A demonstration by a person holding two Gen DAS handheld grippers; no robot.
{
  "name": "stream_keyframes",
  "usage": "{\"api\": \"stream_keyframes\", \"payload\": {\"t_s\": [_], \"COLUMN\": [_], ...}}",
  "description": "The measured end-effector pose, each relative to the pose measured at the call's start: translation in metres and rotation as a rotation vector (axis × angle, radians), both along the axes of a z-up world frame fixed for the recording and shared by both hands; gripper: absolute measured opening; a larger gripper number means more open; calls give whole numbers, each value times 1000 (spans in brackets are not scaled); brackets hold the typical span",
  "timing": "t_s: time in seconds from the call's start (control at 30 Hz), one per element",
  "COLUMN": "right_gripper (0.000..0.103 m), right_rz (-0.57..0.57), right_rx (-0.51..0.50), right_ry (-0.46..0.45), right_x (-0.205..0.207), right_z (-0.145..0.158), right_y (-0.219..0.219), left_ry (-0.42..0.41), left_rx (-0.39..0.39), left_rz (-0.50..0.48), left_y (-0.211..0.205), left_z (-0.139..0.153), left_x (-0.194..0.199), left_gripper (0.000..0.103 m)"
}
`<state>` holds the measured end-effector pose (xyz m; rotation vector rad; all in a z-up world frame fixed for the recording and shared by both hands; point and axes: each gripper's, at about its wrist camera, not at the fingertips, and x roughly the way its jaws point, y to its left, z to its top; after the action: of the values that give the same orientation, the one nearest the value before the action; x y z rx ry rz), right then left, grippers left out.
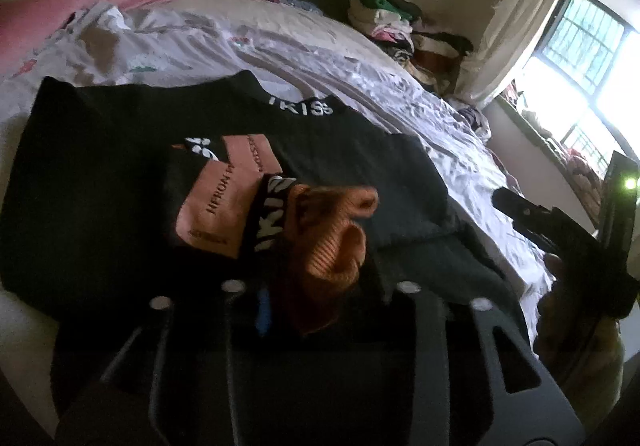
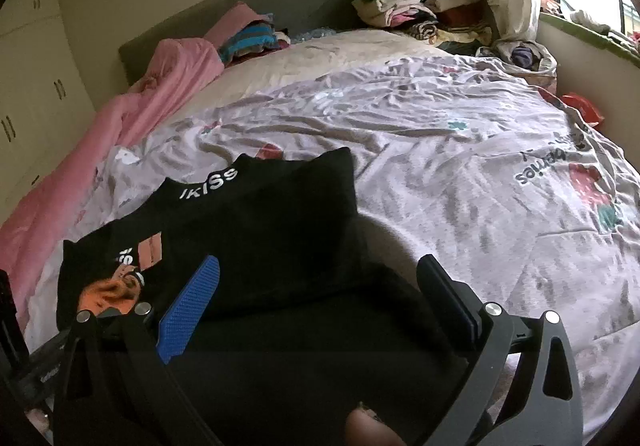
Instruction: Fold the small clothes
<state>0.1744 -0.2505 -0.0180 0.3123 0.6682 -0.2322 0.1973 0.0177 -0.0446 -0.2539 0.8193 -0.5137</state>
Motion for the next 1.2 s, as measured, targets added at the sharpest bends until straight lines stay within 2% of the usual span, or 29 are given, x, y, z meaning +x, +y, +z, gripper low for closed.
{"api": "stream_keyframes", "payload": {"t_s": [0.07,0.3,0.5,0.6,0.67,0.8,0.87,0.93,1.0,1.03,1.1,1.2], "right_gripper": [98,98,98,86,83,76,69,51,40,29,17,15], "right_rz": [7,62,191,284,336,373,379,387,395,403,435,459], "right_rx": [-1,16,29,49,66,57,63,74,68,70,93,61], "right_ry": [8,32,49,75,97,129,144,153,148,141,131,96], "right_x": [2,15,28,36,43,55,59,64,65,65,64,61], "right_z": [-2,-8,-14,-21,-26,-35,-40,-45,-47,-46,-43,-33], "right_y": [3,21,56,81,96,116,121,125,128,129,131,139], "left_ry": [0,-60,-176,-190,-177,-154,-148,-143,-126,-120,-115,-114], "left_rx": [2,-4,24,57,80,99,109,121,134,137,141,127], "left_rz": [-10,-27,77,156,199,262,297,327,367,384,415,463], "left_y": [1,14,43,60,69,86,93,100,107,111,118,133], "left_z": [0,13,41,47,46,43,42,40,37,37,37,39], "left_x": [-1,-7,-6,1,6,12,14,15,16,16,16,16], "left_gripper": [49,72,89,91,93,93,93,93,93,93,93,93]}}
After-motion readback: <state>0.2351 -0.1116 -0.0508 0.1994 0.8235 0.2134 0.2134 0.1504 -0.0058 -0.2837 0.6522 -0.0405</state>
